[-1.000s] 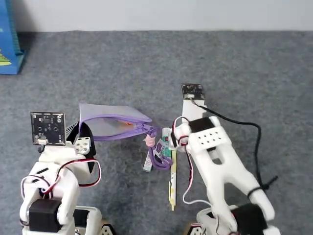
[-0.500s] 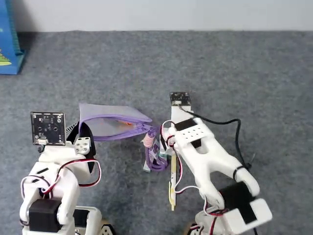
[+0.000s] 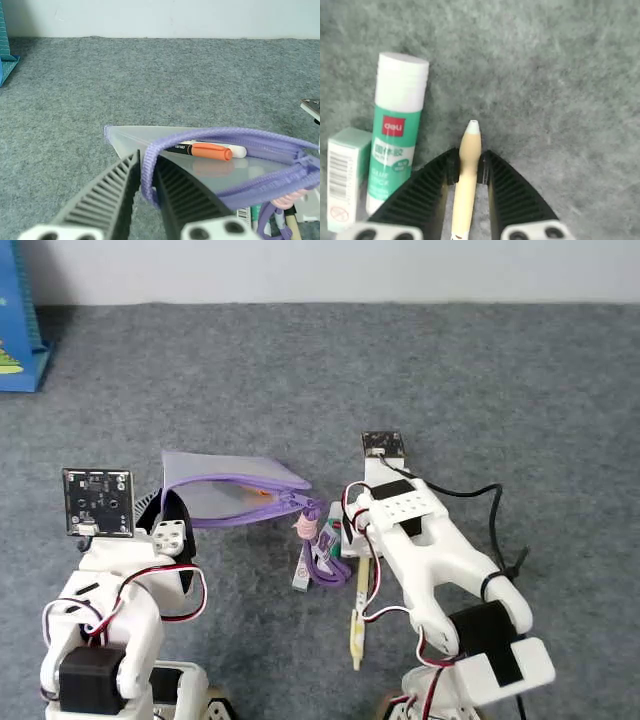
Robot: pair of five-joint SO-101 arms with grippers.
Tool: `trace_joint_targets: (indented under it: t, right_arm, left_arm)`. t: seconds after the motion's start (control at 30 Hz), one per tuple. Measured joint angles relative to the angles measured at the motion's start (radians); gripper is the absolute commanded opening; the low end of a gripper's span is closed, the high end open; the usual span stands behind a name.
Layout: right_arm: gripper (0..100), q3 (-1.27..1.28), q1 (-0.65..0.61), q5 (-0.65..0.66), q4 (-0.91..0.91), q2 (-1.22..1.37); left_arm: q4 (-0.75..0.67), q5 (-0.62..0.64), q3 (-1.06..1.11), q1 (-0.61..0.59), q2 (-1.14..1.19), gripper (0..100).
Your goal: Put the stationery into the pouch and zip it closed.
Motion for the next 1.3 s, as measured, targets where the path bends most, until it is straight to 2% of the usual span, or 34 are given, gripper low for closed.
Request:
trace_joint_targets:
  t: [0.17,0.37,0.57,0.77,0.97,1.3]
  right_arm:
    - [0.7,0.002,-0.002,0.018,0.141,-0.172]
    - [0.7,0.014,-0.008,0.055,0.302,-0.552]
    - [0.7,0.014,-0.008,0.16,0.339,-0.965]
    - [0.7,0.014,-0.008,0.198,0.339,-1.204]
    - [0.7,0.014,-0.13,0.199,0.226,-1.346]
    - [0.7,0.014,-0.347,0.199,-0.158,-1.367]
  left_arm:
    - [0.0,0.0,0.0,0.0,0.0,1]
    - [0.0,0.0,0.0,0.0,0.0,1]
    - [0.0,0.0,0.0,0.0,0.0,1]
    - [0.0,0.0,0.0,0.0,0.0,1]
    - [0.0,0.0,0.0,0.0,0.0,1]
    - [0.0,0.0,0.0,0.0,0.0,1]
